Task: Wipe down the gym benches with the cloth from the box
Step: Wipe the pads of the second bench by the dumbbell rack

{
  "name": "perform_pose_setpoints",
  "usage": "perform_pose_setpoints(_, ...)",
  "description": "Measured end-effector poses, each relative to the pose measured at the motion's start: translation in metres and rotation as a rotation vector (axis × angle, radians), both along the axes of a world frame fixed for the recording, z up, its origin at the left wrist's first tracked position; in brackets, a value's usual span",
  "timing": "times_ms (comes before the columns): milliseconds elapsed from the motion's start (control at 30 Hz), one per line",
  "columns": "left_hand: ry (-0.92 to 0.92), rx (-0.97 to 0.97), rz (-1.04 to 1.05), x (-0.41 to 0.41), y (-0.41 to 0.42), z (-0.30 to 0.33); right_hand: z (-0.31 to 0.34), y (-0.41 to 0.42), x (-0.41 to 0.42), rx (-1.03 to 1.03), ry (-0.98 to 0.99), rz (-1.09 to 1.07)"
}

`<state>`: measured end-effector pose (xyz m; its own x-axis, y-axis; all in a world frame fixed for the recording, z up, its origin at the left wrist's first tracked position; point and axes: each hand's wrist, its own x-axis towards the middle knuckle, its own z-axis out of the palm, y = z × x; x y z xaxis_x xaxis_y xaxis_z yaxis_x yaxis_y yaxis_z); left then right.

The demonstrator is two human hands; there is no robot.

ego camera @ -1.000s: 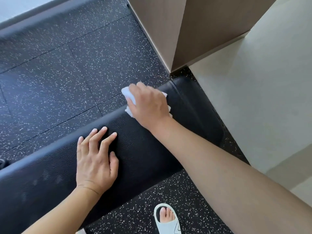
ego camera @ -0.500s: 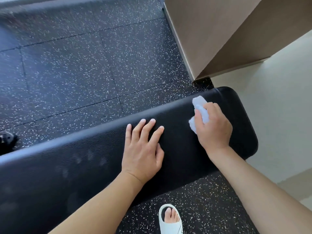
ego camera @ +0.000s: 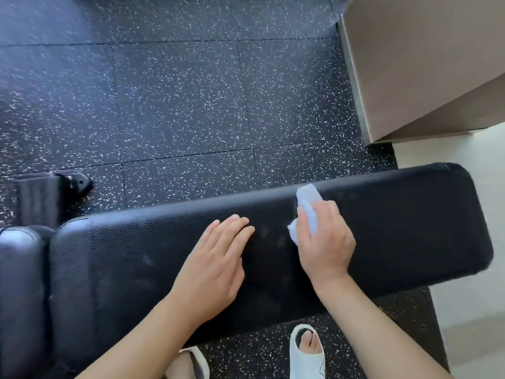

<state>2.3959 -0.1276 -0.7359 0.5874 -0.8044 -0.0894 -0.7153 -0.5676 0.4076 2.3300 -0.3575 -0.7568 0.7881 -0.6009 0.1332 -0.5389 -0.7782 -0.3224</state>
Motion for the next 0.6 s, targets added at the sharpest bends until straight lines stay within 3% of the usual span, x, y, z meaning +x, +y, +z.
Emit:
perform_pose_setpoints(400,0.045,0.007,0.407,0.067,0.191,-0.001,0.009,0.266,0.103,0.092,-0.074,0.462)
perform_pose_setpoints(600,0.093,-0.014,0.545,0.072,0.218,-0.004,0.012,0.302,0.128,0.136,-0.106,0.547)
